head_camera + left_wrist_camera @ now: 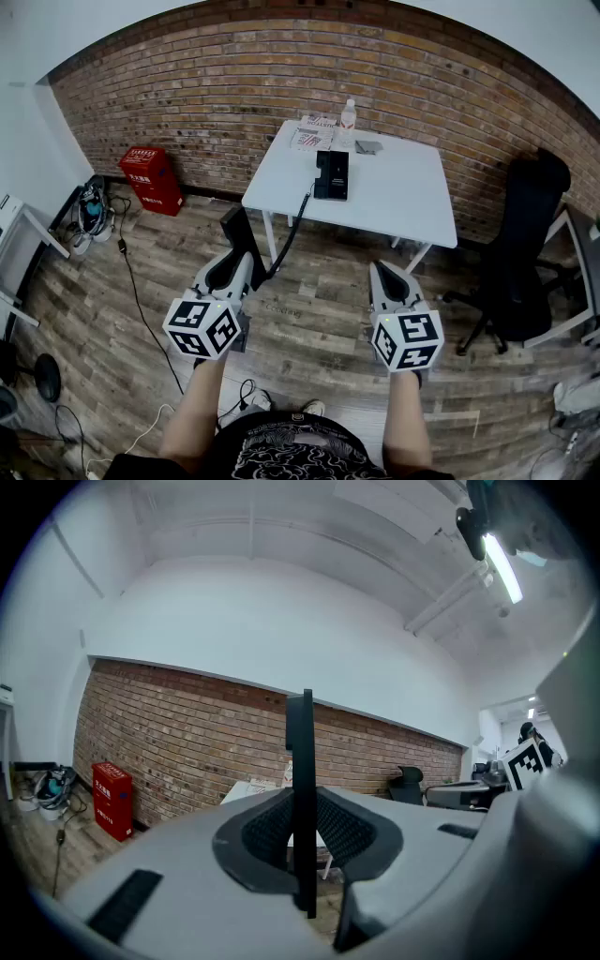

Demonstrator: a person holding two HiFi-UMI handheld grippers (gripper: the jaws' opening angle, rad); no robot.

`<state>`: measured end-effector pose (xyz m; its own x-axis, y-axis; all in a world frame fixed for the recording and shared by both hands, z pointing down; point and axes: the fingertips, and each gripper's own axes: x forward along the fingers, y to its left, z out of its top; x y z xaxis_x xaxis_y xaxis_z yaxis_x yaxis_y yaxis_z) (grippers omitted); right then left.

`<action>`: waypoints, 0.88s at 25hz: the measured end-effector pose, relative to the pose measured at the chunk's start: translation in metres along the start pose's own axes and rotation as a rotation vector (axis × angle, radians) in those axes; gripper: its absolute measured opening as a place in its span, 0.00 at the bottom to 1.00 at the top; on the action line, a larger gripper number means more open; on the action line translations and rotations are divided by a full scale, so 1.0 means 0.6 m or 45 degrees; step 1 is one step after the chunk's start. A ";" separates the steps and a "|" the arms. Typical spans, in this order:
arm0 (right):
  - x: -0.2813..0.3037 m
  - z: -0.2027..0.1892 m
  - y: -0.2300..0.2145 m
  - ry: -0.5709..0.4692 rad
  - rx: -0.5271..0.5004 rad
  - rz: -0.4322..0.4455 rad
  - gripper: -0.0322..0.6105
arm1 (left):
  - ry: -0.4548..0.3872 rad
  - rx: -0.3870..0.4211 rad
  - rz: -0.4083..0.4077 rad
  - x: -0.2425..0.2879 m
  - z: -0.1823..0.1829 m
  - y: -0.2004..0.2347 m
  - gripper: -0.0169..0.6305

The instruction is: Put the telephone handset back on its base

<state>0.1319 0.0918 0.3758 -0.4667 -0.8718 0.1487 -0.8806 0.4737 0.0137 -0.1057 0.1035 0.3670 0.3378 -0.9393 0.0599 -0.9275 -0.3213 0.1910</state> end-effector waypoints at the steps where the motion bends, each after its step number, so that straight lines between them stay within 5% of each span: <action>1: -0.001 0.000 -0.001 -0.001 -0.001 -0.001 0.05 | -0.001 -0.001 0.000 0.000 0.000 -0.001 0.14; 22: -0.011 -0.011 -0.045 0.002 0.017 0.000 0.05 | 0.007 -0.002 0.005 0.031 -0.013 -0.029 0.14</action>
<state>0.1592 0.0858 0.3812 -0.4668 -0.8715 0.1503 -0.8815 0.4722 0.0004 -0.0817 0.0927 0.3727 0.3352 -0.9398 0.0664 -0.9285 -0.3176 0.1923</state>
